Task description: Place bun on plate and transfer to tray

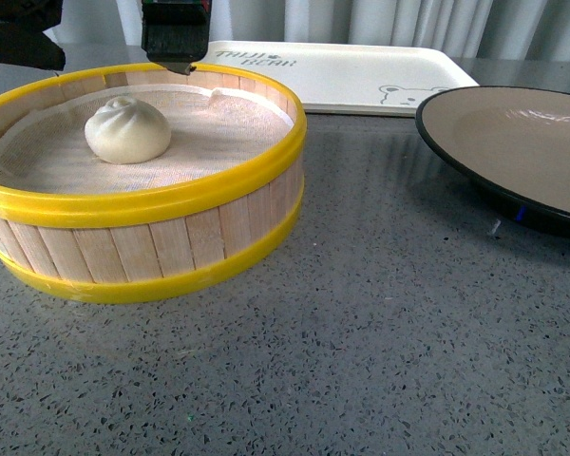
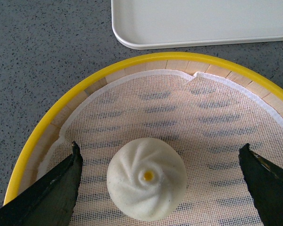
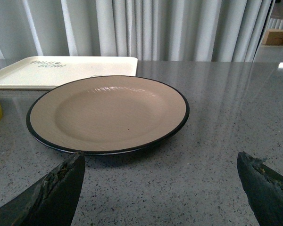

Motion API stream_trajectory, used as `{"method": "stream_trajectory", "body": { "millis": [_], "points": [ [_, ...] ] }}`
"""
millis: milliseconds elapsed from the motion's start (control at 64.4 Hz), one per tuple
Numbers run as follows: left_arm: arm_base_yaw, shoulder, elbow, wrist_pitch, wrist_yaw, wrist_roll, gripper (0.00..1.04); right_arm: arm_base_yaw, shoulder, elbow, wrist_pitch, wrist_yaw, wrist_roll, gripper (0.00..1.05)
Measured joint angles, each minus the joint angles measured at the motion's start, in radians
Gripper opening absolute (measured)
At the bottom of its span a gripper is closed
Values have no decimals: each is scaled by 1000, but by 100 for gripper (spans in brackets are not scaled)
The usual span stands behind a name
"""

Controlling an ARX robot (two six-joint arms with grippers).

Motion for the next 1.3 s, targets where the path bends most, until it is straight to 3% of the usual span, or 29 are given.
{"method": "stream_trajectory", "body": {
  "millis": [823, 1165, 1305],
  "points": [
    [0, 63, 4, -27, -28, 8, 98, 0, 0, 0, 0, 0, 0, 96],
    [-1, 63, 2, -27, -31, 13, 37, 0, 0, 0, 0, 0, 0, 96],
    [-2, 63, 5, -27, -32, 24, 17, 0, 0, 0, 0, 0, 0, 96]
  ]
}}
